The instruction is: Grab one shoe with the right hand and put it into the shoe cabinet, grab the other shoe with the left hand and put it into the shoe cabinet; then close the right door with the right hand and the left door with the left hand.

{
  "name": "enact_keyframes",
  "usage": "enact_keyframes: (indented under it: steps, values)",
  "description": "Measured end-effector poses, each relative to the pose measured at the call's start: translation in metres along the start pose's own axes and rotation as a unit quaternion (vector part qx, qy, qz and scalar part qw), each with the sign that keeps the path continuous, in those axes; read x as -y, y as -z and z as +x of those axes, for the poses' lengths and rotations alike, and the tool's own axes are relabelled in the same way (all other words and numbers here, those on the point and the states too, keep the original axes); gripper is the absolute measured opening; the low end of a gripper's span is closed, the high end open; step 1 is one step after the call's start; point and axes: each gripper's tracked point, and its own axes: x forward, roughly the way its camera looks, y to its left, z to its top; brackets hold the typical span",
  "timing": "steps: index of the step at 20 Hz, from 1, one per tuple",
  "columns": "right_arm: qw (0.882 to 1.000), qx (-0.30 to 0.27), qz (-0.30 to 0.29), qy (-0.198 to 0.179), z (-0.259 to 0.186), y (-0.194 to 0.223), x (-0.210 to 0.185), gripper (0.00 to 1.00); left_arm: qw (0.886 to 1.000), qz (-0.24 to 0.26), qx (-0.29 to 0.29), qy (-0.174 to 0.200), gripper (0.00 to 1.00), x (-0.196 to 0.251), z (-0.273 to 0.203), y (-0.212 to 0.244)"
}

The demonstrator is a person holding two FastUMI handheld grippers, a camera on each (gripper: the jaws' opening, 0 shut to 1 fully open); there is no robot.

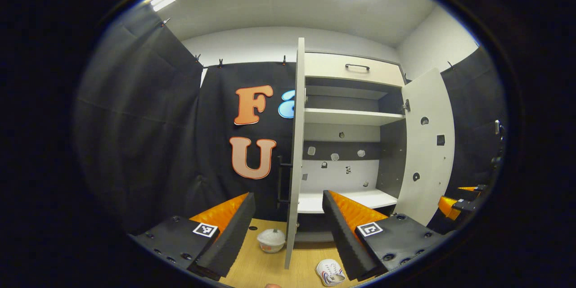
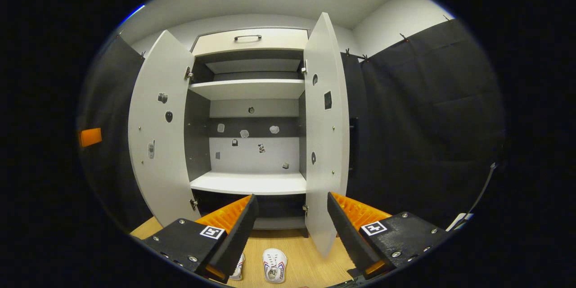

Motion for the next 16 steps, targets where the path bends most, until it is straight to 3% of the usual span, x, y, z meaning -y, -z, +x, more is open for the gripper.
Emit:
enact_keyframes:
  steps: [5, 8, 16]
  values:
    - [0.998, -0.046, -0.045, -0.003, 0.024, 0.095, -0.017, 0.94, 1.000, -0.001, -0.006, 0.000, 0.96, 0.000, 0.001, 0.005]
    - [0.995, -0.092, -0.037, -0.013, 0.037, 0.161, -0.027, 0.94, 1.000, 0.004, -0.012, -0.006, 0.98, -0.005, 0.001, 0.008]
    - [0.969, -0.246, -0.011, -0.008, 0.053, 0.324, -0.024, 0.94, 0.999, 0.023, -0.023, -0.041, 0.97, -0.031, -0.007, 0.014]
